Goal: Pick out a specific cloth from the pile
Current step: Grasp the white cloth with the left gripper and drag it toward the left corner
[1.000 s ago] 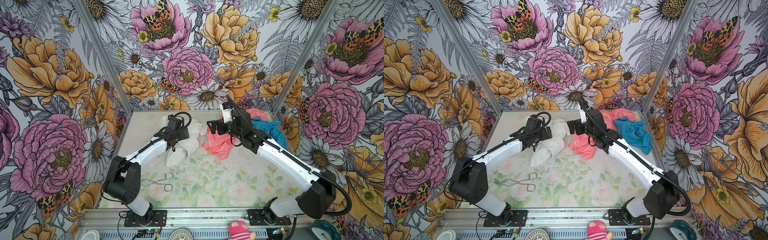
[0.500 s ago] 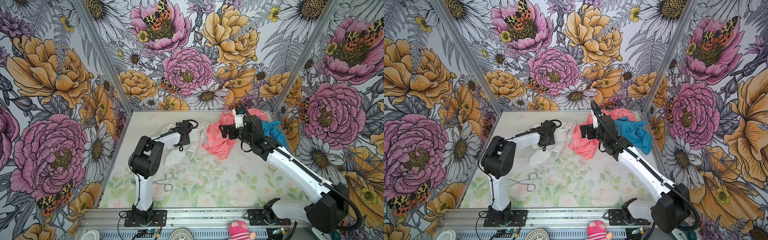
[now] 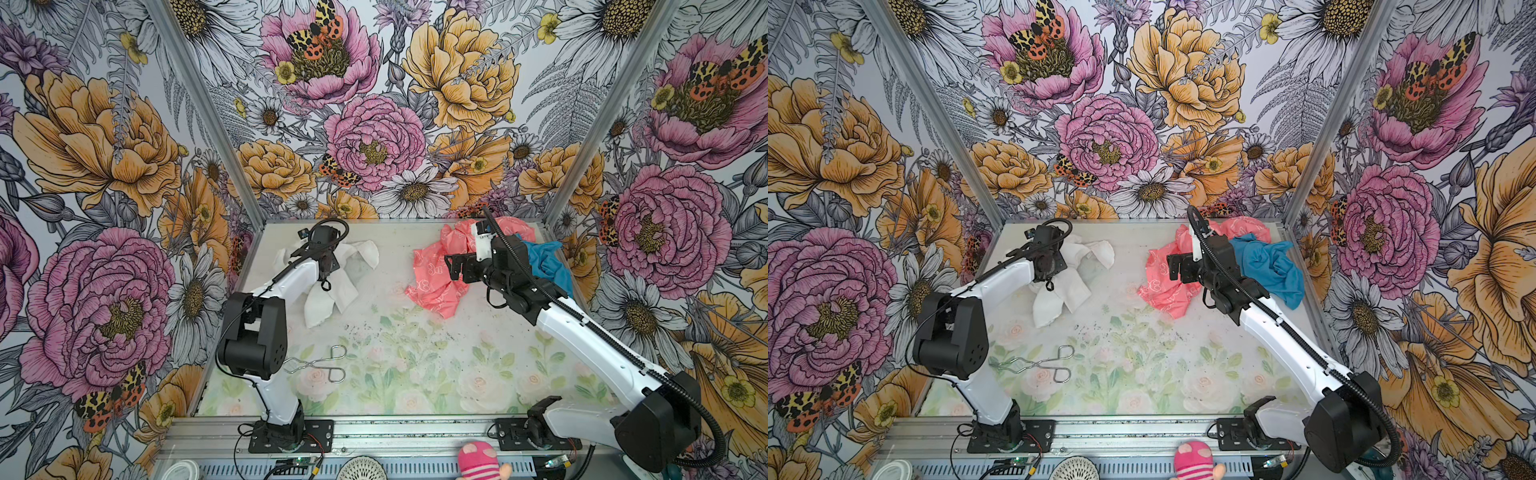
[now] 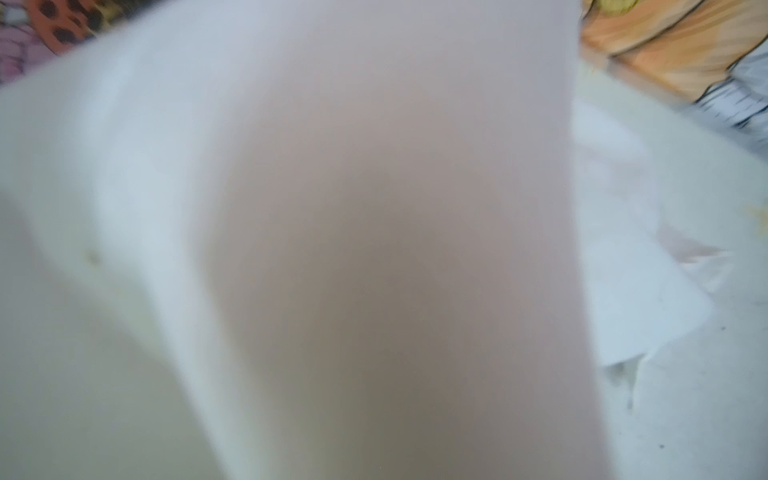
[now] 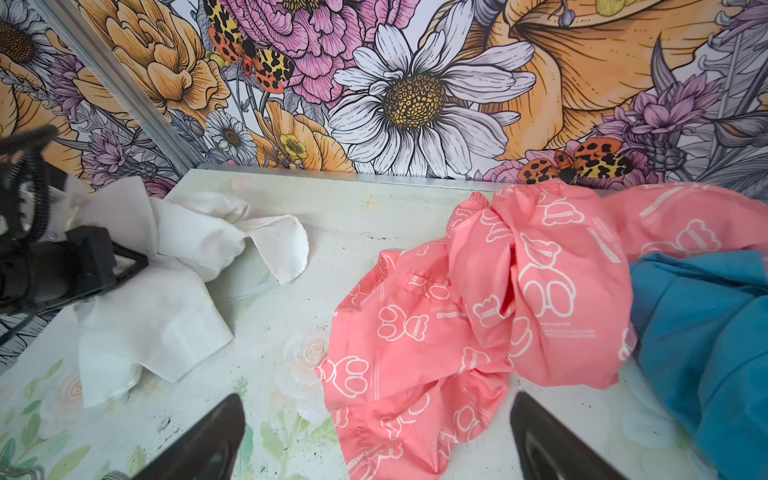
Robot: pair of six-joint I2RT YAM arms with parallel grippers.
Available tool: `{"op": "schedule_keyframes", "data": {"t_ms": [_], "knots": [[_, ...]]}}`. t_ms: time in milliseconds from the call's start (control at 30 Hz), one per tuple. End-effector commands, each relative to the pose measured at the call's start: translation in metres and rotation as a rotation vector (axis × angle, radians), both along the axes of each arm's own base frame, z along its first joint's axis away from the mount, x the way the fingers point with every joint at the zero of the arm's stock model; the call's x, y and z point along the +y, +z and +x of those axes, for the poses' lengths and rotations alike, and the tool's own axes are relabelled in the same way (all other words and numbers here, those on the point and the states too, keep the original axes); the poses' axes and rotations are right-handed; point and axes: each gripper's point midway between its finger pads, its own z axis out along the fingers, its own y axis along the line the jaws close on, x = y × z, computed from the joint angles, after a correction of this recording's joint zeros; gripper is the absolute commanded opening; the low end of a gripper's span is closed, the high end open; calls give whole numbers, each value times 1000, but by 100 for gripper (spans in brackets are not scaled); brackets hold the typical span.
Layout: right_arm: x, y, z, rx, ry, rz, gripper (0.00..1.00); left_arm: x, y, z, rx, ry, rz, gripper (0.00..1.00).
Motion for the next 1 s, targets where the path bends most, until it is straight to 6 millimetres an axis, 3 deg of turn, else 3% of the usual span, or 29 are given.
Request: {"op": "schedule_keyframes", "data": {"t_ms": [0,167,300,467,600,633,767,867,967], "knots": [[-3,16,-1,-45,-11,34,100,26,61,1,-140,61,94,0],[-2,14,-1,-42,-5,44,99,43,101,1,-212,90,148,0],[-2,13,-3,-40,0,51,100,51,96,6,-203,113,136,0],[-5,13,-9,-52,4,41,99,56,52,18,-117,134,123,0],[-10,11,-14,-60,-3,32,100,56,1,28,-20,132,95,0],[-12,10,-15,-59,-7,30,99,55,-25,31,31,128,87,0],[-17,5,-19,-55,-20,25,99,53,-77,33,129,126,30,0],[-22,1,-21,-52,-30,20,100,50,-103,32,175,127,-25,1],[-25,-1,-22,-49,-37,22,99,50,-114,30,194,134,-47,5]]}}
